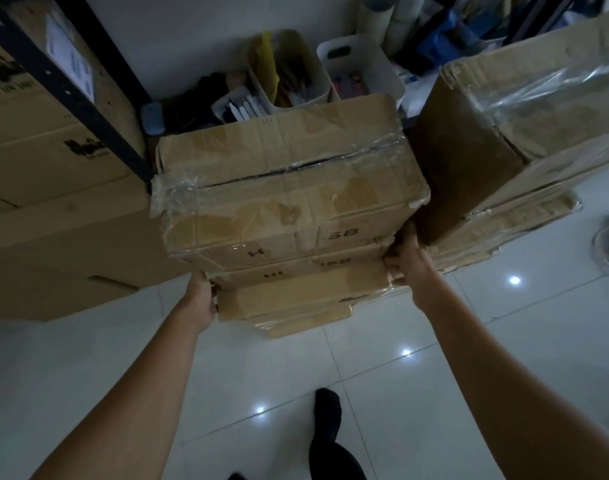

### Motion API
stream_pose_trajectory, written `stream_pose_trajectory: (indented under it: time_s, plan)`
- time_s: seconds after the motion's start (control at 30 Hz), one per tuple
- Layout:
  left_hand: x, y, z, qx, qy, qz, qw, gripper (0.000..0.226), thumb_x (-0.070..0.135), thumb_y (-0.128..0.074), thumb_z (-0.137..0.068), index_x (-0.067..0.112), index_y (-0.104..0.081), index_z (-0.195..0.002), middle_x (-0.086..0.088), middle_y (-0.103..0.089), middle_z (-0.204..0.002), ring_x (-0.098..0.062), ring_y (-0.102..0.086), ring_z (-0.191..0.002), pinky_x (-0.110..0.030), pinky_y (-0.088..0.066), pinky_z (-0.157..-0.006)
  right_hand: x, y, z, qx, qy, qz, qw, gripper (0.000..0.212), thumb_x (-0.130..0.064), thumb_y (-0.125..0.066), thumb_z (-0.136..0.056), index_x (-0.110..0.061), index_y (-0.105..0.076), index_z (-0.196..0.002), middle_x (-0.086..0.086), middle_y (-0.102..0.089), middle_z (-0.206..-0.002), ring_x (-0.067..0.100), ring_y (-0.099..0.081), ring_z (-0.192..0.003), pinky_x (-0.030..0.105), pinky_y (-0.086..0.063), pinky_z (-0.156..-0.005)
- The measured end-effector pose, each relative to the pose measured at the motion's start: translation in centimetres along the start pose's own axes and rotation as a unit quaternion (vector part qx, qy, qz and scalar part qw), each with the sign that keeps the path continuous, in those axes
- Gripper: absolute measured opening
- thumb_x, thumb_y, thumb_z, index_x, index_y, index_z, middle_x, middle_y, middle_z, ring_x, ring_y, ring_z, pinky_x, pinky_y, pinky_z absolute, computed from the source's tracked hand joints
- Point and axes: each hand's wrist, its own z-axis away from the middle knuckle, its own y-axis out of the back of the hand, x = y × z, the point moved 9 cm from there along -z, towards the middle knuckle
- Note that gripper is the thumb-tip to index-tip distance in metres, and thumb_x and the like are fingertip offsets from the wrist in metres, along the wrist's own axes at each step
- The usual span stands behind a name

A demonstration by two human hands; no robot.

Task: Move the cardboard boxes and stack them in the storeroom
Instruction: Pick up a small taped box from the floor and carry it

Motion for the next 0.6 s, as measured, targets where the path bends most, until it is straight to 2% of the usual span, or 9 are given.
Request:
stream_pose_trajectory:
  time_s: [0.1, 0.17, 0.2, 0.3, 0.33, 0.4, 0.43, 0.53, 0.6]
  plan:
    - [0.7, -0.2, 0.3, -0.039, 0.001, -0.021, 0.999, 0.032, 0.032, -0.025, -0.105, 0.025, -0.054, -0.118, 0.002, -0.055, -0.119, -0.021, -0.048, -0.11, -0.051, -0.036, -0.092, -0.9, -1.0, 0.0, -0.086, -0.045, -0.084, 0.992, 0.081, -0.072, -0.032, -0.088, -0.011, -0.043, -0.141, 0.012, -0.054, -0.132, 0.03, -0.051, -0.123, 0.039, -0.039, -0.098]
    - [1.5, -0.4, 0.4, -0.043, -0.001, -0.018, 0.999, 0.032, 0.024, -0.026, -0.105, 0.027, -0.058, -0.098, 0.003, -0.059, -0.103, -0.019, -0.052, -0.098, -0.051, -0.037, -0.092, -2.2, -2.0, -0.3, -0.134, -0.041, -0.16, 0.977, 0.075, -0.068, -0.037, -0.09, -0.016, -0.038, -0.145, 0.007, -0.048, -0.14, 0.028, -0.045, -0.129, 0.04, -0.037, -0.108]
    - [1.9, -0.5, 0.5, -0.038, -0.003, -0.009, 0.999, 0.034, 0.019, -0.026, -0.105, 0.026, -0.057, -0.093, 0.002, -0.059, -0.097, -0.018, -0.054, -0.09, -0.049, -0.039, -0.091, -2.9, -2.3, -0.3, -0.147, -0.027, -0.183, 0.972, 0.068, -0.066, -0.038, -0.09, -0.021, -0.043, -0.141, 0.004, -0.05, -0.14, 0.027, -0.047, -0.128, 0.043, -0.038, -0.108]
    - [3.0, -0.8, 0.2, -0.043, -0.012, 0.025, 0.999, 0.033, 0.014, -0.026, -0.105, 0.015, -0.058, -0.097, -0.003, -0.065, -0.094, -0.016, -0.062, -0.075, -0.041, -0.05, -0.074, -4.7, -3.0, -0.5, -0.166, 0.026, -0.196, 0.966, 0.049, -0.059, -0.043, -0.092, -0.026, -0.06, -0.125, 0.006, -0.061, -0.128, 0.027, -0.057, -0.117, 0.048, -0.048, -0.097]
    - [3.7, -0.9, 0.4, -0.047, -0.023, 0.033, 0.998, 0.033, 0.016, -0.028, -0.105, 0.015, -0.059, -0.095, -0.002, -0.069, -0.087, -0.015, -0.065, -0.07, -0.038, -0.052, -0.069, -5.1, -3.1, -0.4, -0.167, 0.039, -0.199, 0.965, 0.044, -0.057, -0.044, -0.093, -0.026, -0.062, -0.121, 0.007, -0.063, -0.125, 0.028, -0.058, -0.115, 0.048, -0.049, -0.095]
    - [4.4, -1.2, 0.4, -0.057, -0.031, 0.063, 0.996, 0.034, 0.019, -0.031, -0.104, 0.017, -0.06, -0.088, 0.002, -0.072, -0.071, -0.018, -0.066, -0.071, -0.039, -0.052, -0.068, -5.9, -3.4, 0.1, -0.184, 0.059, -0.197, 0.961, 0.035, -0.05, -0.042, -0.096, -0.028, -0.065, -0.109, 0.006, -0.066, -0.118, 0.026, -0.059, -0.112, 0.045, -0.05, -0.092]
    - [4.7, -1.2, 0.5, -0.058, -0.031, 0.074, 0.995, 0.034, 0.02, -0.032, -0.104, 0.017, -0.061, -0.087, 0.003, -0.072, -0.07, -0.019, -0.066, -0.072, -0.039, -0.052, -0.069, -6.1, -3.6, 0.3, -0.194, 0.065, -0.201, 0.958, 0.033, -0.048, -0.041, -0.097, -0.029, -0.066, -0.105, 0.004, -0.067, -0.116, 0.025, -0.059, -0.111, 0.045, -0.05, -0.091]
    - [4.5, -0.9, 1.0, -0.06, -0.032, 0.065, 0.996, 0.037, 0.017, -0.032, -0.104, 0.015, -0.061, -0.081, -0.002, -0.069, -0.073, -0.018, -0.063, -0.065, -0.03, -0.054, -0.055, -6.0, -3.5, 1.0, -0.202, 0.065, -0.197, 0.957, 0.033, -0.046, -0.042, -0.098, -0.027, -0.065, -0.11, 0.007, -0.064, -0.123, 0.027, -0.057, -0.116, 0.049, -0.046, -0.098]
    - [4.0, -0.6, 1.2, -0.057, -0.039, 0.052, 0.996, 0.038, 0.015, -0.03, -0.105, 0.014, -0.06, -0.081, -0.001, -0.069, -0.069, -0.018, -0.06, -0.067, -0.03, -0.051, -0.057, -5.4, -3.2, 1.0, -0.205, 0.06, -0.177, 0.961, 0.037, -0.045, -0.042, -0.098, -0.024, -0.061, -0.123, 0.008, -0.061, -0.128, 0.03, -0.054, -0.12, 0.052, -0.044, -0.101]
